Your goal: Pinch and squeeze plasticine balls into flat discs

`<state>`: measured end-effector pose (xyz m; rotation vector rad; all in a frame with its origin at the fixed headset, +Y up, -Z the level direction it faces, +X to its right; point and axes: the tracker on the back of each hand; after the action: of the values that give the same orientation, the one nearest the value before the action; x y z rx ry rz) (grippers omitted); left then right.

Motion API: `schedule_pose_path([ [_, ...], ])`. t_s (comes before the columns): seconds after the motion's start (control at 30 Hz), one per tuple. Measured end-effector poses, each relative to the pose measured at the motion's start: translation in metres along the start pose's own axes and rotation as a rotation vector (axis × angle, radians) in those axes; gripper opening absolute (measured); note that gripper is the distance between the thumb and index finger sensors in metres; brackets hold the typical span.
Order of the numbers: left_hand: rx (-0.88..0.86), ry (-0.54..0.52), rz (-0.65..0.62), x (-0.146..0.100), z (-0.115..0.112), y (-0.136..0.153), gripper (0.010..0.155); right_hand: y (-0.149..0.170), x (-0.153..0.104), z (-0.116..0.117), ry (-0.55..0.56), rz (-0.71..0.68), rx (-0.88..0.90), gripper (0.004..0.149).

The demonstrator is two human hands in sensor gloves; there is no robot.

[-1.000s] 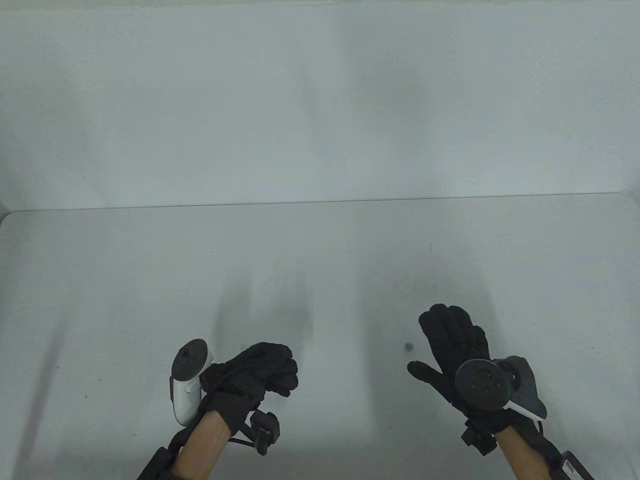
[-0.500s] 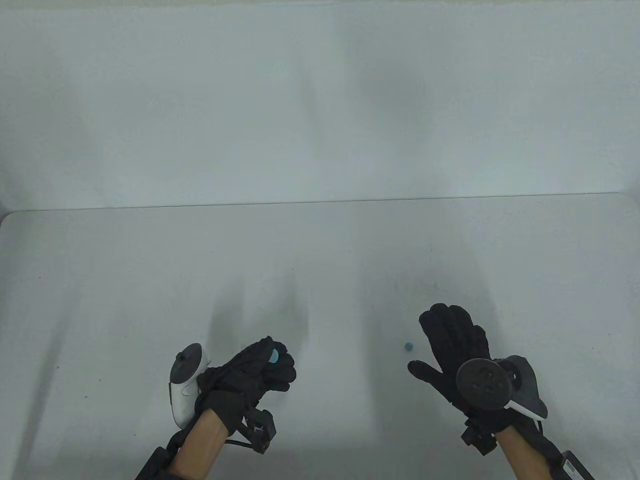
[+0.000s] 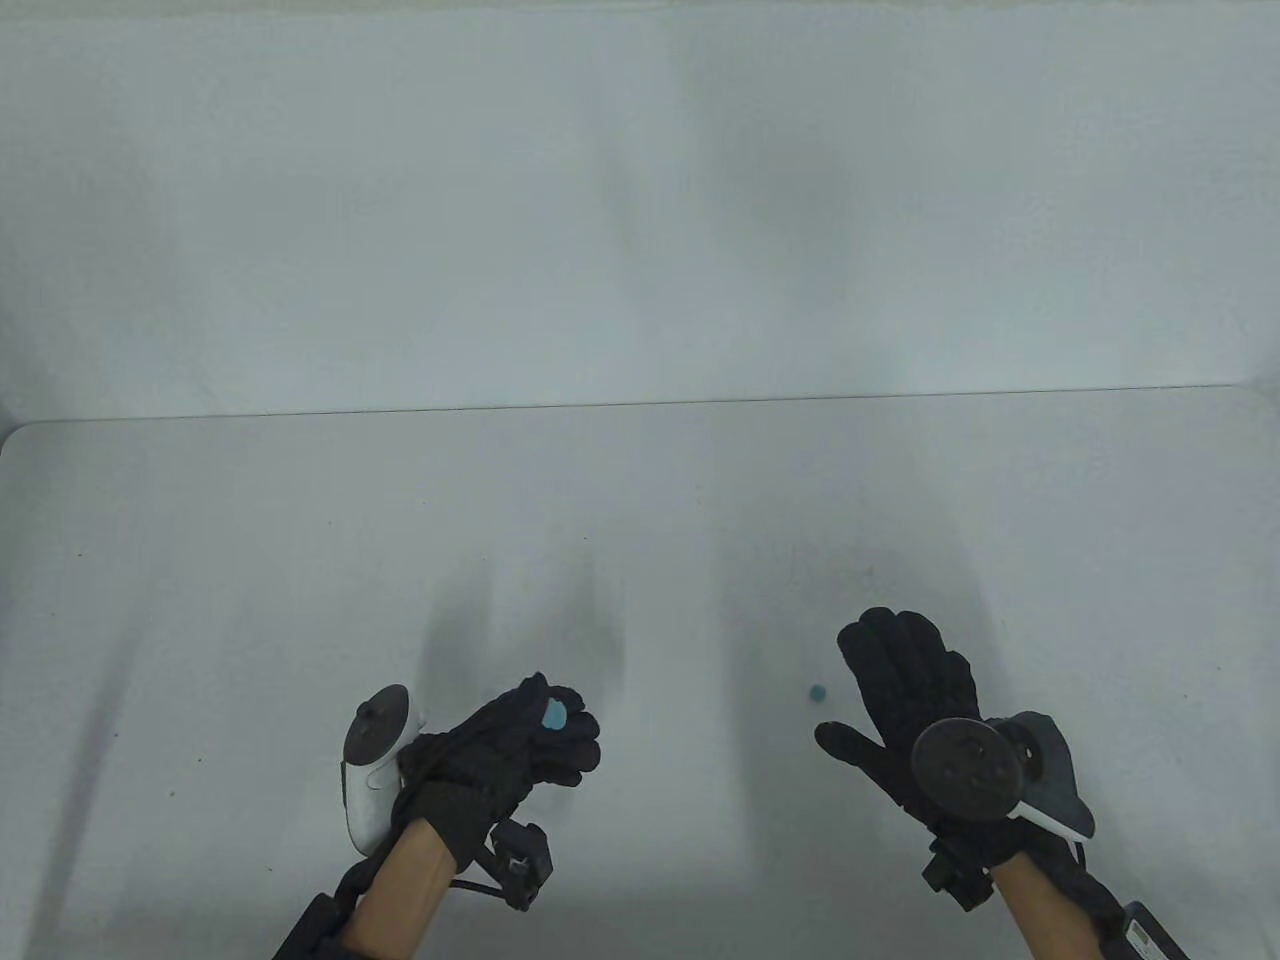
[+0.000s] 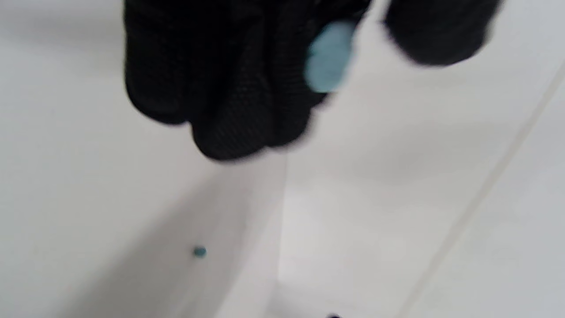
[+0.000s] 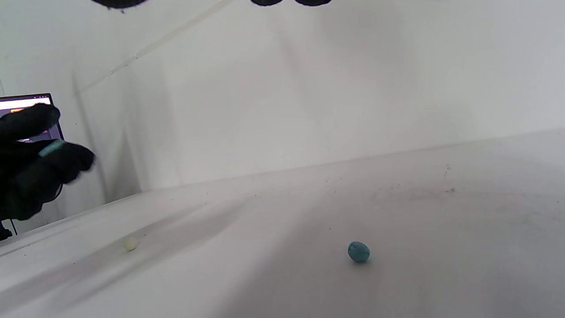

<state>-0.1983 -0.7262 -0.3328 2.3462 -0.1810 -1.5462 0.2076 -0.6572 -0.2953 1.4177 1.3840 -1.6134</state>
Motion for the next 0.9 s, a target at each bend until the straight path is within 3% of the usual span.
schedule_pose_path([
  [0.07,-0.016,-0.015,0.01,-0.0004,-0.0009,0.0018,0.079,0.0002,0.0001,0.0005,-0.003,0.001,0.001,0.082],
  [0.2,0.038,-0.092,0.031,-0.0002,0.0043,0.0014,0.05,0.0002,0.0001,0.0002,-0.004,0.003,0.001,0.082],
  [0.37,0.057,-0.098,0.017,-0.0002,0.0042,-0.0016,0.043,-0.0002,0.0001,0.0005,-0.008,0.001,-0.002,0.082],
  [0.47,0.055,-0.104,0.018,0.0,0.0033,-0.0015,0.047,-0.0002,0.0004,0.0007,-0.011,0.0,0.0,0.082],
  [0.5,0.072,-0.095,0.01,0.0001,0.002,-0.0029,0.054,-0.0003,0.0003,0.0005,-0.01,0.0,-0.002,0.082],
  [0.67,0.097,-0.142,0.005,-0.0003,0.0034,-0.0029,0.051,-0.0004,0.0002,-0.0002,-0.003,-0.001,0.002,0.082],
  [0.8,-0.017,-0.03,0.011,0.0015,0.0015,0.0017,0.074,-0.0004,0.0002,-0.0005,0.001,-0.002,0.004,0.082],
  [0.9,0.006,-0.021,0.022,0.0012,-0.0012,-0.0006,0.071,-0.0005,-0.0001,-0.0004,-0.003,-0.001,0.0,0.082],
])
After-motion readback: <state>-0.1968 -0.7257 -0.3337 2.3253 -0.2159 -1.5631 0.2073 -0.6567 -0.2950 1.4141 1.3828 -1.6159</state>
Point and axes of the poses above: the tracker on the back of each hand, its own y axis roughly to the little-finger side, its own x axis roughly from the wrist to the fingertips, z = x × y, and after that the axes turned 6 degrees about z, right-handed
